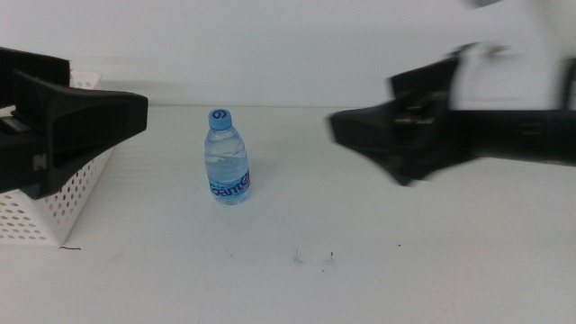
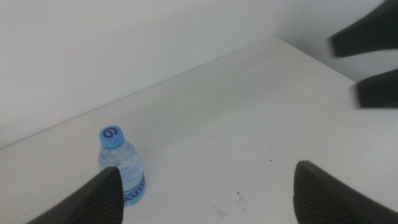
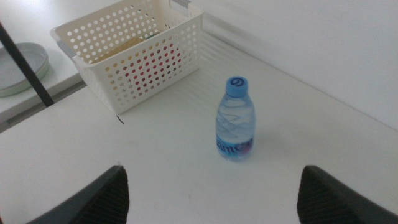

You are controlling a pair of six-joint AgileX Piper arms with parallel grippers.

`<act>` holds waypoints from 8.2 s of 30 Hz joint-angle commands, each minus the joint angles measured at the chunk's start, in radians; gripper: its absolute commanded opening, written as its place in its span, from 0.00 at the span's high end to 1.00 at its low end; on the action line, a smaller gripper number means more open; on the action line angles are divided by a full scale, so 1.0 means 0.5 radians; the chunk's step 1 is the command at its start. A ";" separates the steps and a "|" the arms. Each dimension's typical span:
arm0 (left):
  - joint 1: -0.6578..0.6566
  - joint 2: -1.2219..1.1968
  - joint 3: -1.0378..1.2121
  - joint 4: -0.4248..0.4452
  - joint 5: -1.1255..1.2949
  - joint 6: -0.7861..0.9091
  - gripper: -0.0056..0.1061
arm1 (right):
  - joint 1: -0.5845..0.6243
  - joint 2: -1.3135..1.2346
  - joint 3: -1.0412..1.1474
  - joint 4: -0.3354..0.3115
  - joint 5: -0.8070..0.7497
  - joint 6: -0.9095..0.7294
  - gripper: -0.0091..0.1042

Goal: Use arms to grab the bottles and put them into the dustbin to the left of the table.

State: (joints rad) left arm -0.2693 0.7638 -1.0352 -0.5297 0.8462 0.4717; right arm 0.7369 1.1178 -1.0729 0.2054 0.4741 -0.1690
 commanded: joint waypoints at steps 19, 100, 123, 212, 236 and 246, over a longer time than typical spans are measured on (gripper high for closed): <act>-0.014 -0.007 0.012 -0.004 -0.027 -0.011 0.11 | -0.098 -0.506 -0.190 -0.037 0.587 0.081 0.19; -0.258 1.170 1.779 1.111 -3.717 -1.077 0.11 | -0.098 -0.505 -0.238 -0.079 0.527 0.084 0.20; 0.117 2.082 1.021 1.753 -3.763 -1.383 0.11 | -0.098 -0.505 -0.238 -0.079 0.527 0.084 0.20; 0.543 1.473 -0.919 0.630 -0.262 -0.171 0.88 | -0.098 -0.505 -0.238 -0.079 0.519 0.084 0.20; 1.170 2.157 -1.405 0.490 0.389 0.131 0.88 | -0.098 -0.505 -0.238 -0.079 0.520 0.084 0.20; 1.196 2.481 -1.405 0.541 0.273 0.143 0.74 | -0.098 -0.505 -0.238 -0.079 0.520 0.084 0.20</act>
State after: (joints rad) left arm 0.3285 2.0137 -1.7229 -0.2517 1.0091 0.5465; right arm 0.6964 0.8686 -1.1813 0.1701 0.7432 -0.1217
